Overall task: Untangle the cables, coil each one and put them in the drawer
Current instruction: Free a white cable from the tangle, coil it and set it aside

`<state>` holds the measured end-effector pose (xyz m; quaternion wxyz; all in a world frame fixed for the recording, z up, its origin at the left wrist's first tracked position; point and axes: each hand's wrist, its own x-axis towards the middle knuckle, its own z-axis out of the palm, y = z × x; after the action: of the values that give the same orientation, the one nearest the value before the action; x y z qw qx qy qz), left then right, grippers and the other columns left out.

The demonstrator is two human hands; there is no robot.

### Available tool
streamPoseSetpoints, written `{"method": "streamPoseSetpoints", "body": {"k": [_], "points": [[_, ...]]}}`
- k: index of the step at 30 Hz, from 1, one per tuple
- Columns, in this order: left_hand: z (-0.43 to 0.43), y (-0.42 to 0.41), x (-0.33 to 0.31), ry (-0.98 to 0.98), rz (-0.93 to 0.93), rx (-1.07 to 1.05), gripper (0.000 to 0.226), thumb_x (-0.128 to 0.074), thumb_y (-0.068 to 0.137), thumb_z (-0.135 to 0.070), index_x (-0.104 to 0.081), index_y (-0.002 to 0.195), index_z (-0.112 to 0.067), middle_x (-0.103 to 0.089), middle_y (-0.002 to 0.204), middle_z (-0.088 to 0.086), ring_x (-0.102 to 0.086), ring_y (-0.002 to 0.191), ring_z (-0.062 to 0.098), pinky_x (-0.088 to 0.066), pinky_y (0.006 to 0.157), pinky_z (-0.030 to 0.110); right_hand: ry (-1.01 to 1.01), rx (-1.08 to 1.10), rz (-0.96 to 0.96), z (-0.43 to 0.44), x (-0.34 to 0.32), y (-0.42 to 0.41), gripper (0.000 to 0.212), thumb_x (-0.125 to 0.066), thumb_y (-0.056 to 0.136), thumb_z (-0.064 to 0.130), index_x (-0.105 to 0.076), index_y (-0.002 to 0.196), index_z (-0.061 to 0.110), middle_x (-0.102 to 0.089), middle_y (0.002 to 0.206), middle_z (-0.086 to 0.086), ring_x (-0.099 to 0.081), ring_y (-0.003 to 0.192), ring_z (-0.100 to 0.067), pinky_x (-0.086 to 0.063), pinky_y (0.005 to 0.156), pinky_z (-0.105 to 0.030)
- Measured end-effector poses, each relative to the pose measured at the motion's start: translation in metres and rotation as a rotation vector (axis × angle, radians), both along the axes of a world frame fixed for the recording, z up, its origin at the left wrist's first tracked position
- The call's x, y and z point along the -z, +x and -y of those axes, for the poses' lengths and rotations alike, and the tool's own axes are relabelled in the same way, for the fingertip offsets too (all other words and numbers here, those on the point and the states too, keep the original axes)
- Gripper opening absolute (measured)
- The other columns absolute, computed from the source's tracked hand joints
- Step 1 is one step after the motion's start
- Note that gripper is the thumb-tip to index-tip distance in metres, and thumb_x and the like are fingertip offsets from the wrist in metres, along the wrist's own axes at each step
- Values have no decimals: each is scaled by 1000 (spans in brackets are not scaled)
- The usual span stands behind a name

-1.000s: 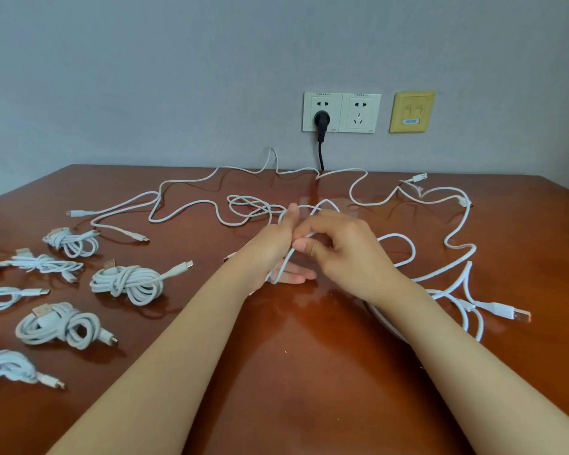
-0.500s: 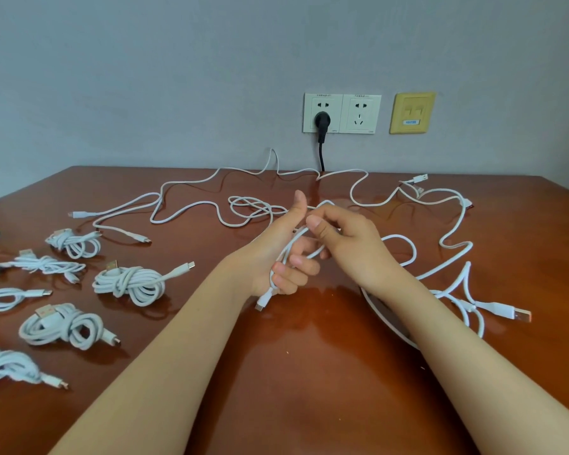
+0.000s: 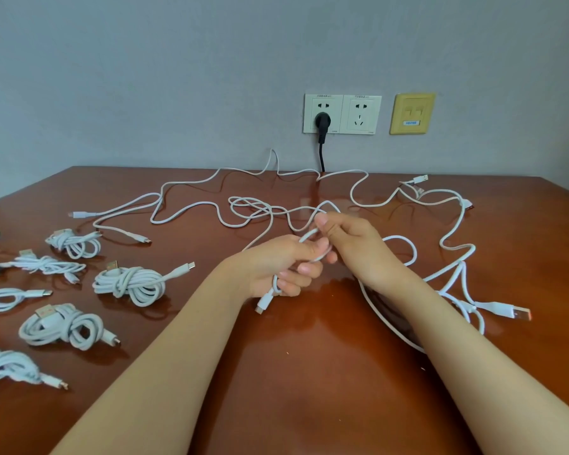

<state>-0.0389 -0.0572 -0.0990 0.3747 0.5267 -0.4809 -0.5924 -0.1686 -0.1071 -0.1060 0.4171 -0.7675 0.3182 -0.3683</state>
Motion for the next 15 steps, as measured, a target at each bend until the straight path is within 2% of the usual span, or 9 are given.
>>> {"method": "streamPoseSetpoints", "body": {"k": [4,7,9,11,13,15], "points": [[6,7,3,-41,-220,-197,31,-34,101,-32,-48,79,-15,-33,42,-10,-20,28,1,-19,30,13,-84,149,-101,1,5,0,32,-40,99,33,-56,72,30,-54,53,15,-47,62,-9,-40,70,-30],[9,11,4,-72,-251,-304,33,-35,101,-32,-47,76,-17,-36,41,-10,-23,28,2,-27,32,13,-227,230,-286,-3,3,0,22,-38,99,30,-55,89,22,-50,65,8,-53,77,-25,-39,74,-36],[8,8,3,-107,-254,-370,34,-36,101,-32,-48,74,-16,-44,42,-9,-37,30,4,-42,38,15,-388,266,-426,-7,0,1,14,-36,99,26,-46,93,18,-53,75,0,-54,86,-34,-33,72,-35],[8,4,3,-148,-264,-421,34,-37,101,-32,-50,76,-13,-59,50,-2,-59,42,10,-55,48,22,-459,295,-466,-11,-1,3,9,-35,99,23,-41,95,18,-60,85,-8,-54,90,-37,-28,69,-34],[8,1,5,-182,-182,-439,33,-36,101,-31,-49,79,-10,-68,68,8,-68,61,17,-58,59,27,-442,324,-473,-12,-1,4,10,-36,99,22,-43,103,16,-64,94,-13,-55,91,-38,-30,67,-34],[10,0,8,-201,-121,-454,32,-34,102,-28,-48,79,-10,-68,83,14,-68,73,22,-57,70,32,-425,338,-485,-11,1,6,11,-39,98,22,-45,104,14,-64,98,-14,-56,92,-38,-34,67,-35]]}}
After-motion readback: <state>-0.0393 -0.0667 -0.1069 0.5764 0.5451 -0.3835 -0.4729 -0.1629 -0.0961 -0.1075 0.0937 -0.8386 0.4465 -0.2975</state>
